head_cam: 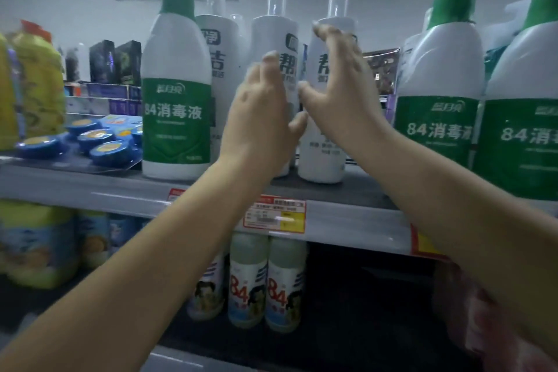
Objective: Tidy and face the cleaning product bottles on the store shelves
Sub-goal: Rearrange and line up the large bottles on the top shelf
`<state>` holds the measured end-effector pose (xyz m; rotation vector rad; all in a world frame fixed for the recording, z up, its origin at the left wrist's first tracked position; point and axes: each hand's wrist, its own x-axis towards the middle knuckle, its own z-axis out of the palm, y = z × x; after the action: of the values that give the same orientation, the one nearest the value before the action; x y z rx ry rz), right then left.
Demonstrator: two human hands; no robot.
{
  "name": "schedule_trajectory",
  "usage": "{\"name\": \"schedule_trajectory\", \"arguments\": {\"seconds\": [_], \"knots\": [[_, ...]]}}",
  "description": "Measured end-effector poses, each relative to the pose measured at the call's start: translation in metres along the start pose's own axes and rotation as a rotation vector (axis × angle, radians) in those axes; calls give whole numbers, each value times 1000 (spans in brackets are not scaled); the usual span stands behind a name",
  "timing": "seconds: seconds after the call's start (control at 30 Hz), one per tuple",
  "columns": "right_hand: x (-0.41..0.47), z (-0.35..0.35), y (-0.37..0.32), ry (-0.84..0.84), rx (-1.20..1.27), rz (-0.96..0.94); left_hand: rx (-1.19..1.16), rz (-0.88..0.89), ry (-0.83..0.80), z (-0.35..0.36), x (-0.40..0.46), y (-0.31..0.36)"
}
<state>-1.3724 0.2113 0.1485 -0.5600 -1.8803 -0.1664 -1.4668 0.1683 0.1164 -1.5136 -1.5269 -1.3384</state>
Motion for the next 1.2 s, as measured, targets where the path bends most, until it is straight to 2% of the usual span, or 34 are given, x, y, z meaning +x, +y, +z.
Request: {"name": "schedule_trajectory", "arguments": {"seconds": [0.1, 0.23, 0.3, 0.4, 0.47, 0.67, 0.8, 0.97, 1.2], "knots": [[3, 31, -18, -145, 121, 15, 145, -63, 59, -21, 4, -37], [5, 69, -38, -321, 287, 102, 295, -248, 6, -39, 5, -78], [7, 83, -45, -391, 341, 174, 246, -384, -52, -43, 8, -97], [8, 94, -51, -466, 382, 266, -13, -607, -135, -46, 10, -115], [8, 99, -53, -480, 400, 292, -103, -660, -156, -48, 9, -119], [0, 97, -46, -450, 379, 256, -78, -593, -168, -49, 8, -109], [-5, 84, -35, -336, 382, 310, -89, -513, -212, -36, 8, -89], [-19, 45, -13, -182, 238, 232, -151, -419, -270, -13, 3, -49], [-40, 1, 15, -31, 34, 162, -287, -304, -261, 15, -2, -4]]}}
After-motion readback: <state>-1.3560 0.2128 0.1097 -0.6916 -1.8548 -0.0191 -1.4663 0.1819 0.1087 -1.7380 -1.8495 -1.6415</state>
